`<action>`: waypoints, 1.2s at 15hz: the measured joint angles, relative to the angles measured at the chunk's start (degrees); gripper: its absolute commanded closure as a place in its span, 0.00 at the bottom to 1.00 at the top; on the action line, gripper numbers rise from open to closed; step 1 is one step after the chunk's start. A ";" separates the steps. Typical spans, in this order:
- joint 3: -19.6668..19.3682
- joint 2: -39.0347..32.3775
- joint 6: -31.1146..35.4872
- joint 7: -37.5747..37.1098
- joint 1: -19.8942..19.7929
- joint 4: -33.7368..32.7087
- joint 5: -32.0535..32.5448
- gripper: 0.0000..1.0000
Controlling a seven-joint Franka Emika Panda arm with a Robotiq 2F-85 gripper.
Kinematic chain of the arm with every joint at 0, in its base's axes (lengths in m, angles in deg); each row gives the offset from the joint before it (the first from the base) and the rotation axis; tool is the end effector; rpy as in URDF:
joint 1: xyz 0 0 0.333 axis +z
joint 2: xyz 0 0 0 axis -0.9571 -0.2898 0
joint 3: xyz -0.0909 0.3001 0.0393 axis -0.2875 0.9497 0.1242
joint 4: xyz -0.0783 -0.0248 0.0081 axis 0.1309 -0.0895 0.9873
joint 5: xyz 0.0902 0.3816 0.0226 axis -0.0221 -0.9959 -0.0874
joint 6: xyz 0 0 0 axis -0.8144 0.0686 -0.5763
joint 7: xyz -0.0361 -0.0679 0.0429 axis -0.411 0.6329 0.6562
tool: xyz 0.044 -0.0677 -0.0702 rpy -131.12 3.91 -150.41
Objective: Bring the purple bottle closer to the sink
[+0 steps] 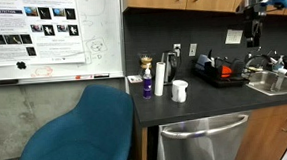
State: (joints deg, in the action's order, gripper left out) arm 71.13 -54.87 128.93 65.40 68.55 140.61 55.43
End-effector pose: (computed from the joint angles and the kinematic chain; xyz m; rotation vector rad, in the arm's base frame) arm 0.3514 -0.1478 0.5730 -3.0837 -0.1132 0.3641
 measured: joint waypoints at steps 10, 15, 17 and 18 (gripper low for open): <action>0.63 -0.41 0.46 -0.64 0.34 0.03 -1.31 0.00; 4.05 -4.54 7.59 -5.91 2.14 0.18 -7.51 0.00; 6.02 -6.88 11.74 -8.48 2.95 0.17 -9.26 0.00; 7.12 -7.98 13.74 -9.93 3.35 0.17 -9.76 0.00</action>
State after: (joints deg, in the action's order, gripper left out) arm 78.25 -62.86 142.67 55.47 71.90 140.78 45.67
